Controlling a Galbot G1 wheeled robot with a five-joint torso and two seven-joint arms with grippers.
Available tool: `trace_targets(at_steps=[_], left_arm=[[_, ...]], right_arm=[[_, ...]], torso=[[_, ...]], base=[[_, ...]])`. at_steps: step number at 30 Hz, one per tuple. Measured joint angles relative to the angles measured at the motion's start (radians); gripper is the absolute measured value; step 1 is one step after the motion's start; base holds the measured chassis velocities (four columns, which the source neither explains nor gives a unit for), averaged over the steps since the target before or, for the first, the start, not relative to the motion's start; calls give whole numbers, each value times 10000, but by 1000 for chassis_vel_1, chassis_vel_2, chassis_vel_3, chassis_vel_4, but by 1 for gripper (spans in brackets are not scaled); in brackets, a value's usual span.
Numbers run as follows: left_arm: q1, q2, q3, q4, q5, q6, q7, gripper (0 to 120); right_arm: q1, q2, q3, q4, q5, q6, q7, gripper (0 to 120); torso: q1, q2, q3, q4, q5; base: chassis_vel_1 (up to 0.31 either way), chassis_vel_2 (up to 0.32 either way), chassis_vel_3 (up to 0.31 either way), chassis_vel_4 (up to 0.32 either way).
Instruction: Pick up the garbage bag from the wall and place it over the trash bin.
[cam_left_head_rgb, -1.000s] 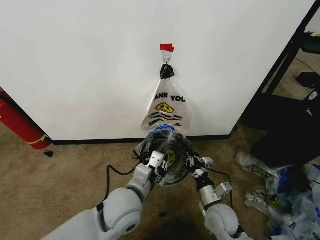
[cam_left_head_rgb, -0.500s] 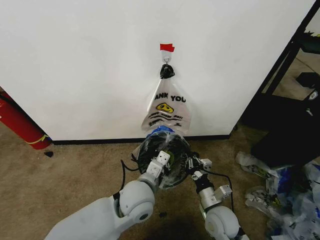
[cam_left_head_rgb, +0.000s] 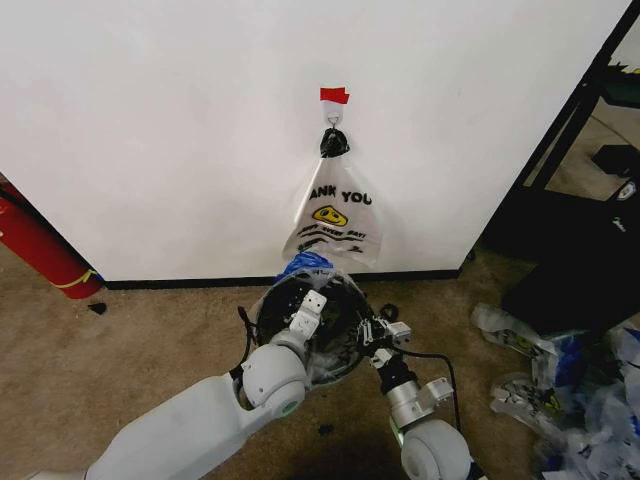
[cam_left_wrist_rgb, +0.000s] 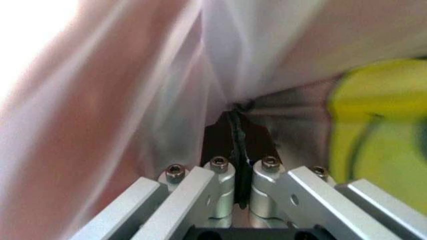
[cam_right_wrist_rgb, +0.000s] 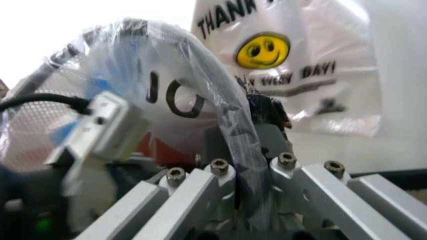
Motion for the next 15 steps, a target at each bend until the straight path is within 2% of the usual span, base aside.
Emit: trace_targets(at_steps=[8,15], left_arm=[[-413,-486,-91,1165,144,-139,-114,0],[-537,-614,-143,1284,104,-78,-79,0]], right_arm=[[-97,-206,-110,189,697,-151,69,0],[-164,-334,-97,236,1064,-174,69,0]], torso=[[0,0,0,-2,0],[0,0,0,-1,0]], base=[[0,0,0,0],[0,0,0,0]])
